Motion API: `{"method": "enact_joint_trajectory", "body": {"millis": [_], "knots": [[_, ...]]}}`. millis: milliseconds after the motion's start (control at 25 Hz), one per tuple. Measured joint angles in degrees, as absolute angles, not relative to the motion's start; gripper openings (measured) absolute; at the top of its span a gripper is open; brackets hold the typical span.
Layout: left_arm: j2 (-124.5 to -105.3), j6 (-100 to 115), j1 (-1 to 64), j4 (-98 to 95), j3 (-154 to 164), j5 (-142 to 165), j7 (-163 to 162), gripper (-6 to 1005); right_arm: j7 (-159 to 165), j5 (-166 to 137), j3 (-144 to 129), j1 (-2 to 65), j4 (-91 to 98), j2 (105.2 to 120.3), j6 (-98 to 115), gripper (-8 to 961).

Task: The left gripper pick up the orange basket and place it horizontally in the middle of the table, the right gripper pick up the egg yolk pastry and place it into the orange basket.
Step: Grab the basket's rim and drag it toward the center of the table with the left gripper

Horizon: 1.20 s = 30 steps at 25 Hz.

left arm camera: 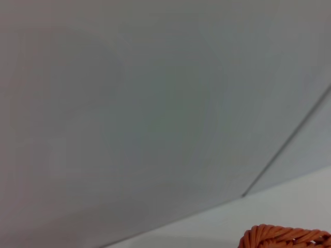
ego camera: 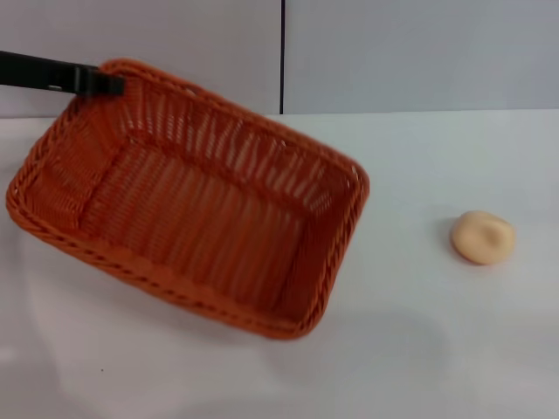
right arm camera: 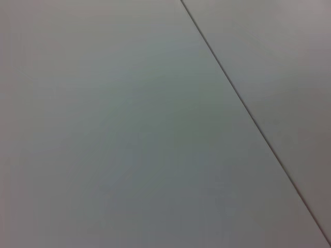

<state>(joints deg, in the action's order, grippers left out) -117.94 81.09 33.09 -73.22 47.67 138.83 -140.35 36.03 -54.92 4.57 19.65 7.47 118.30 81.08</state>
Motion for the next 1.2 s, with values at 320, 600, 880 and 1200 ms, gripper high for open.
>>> {"method": "enact_joint_trajectory", "body": {"millis": [320,600,880,1200], "knots": [[-117.95,81.1,28.0,-73.0,40.8,129.9,-140.9,199,36.0,-54.9,4.6,19.6,7.6,118.3,80.2,654],[-118.1,79.7,21.0,-72.6,40.4,121.9,-140.8,208,35.9,-54.7,4.6,20.1,7.8,117.95,79.6,654],[-118.44,79.0,16.0,-68.4,41.7,116.0,-139.7,217,35.6,-54.9,4.6,20.8,7.9,117.74,78.7,655],[-118.52,78.3,13.8,-66.0,44.4,113.3,-138.7,227,35.5,-54.9,4.6,21.4,8.4,117.51,78.3,654]]}}
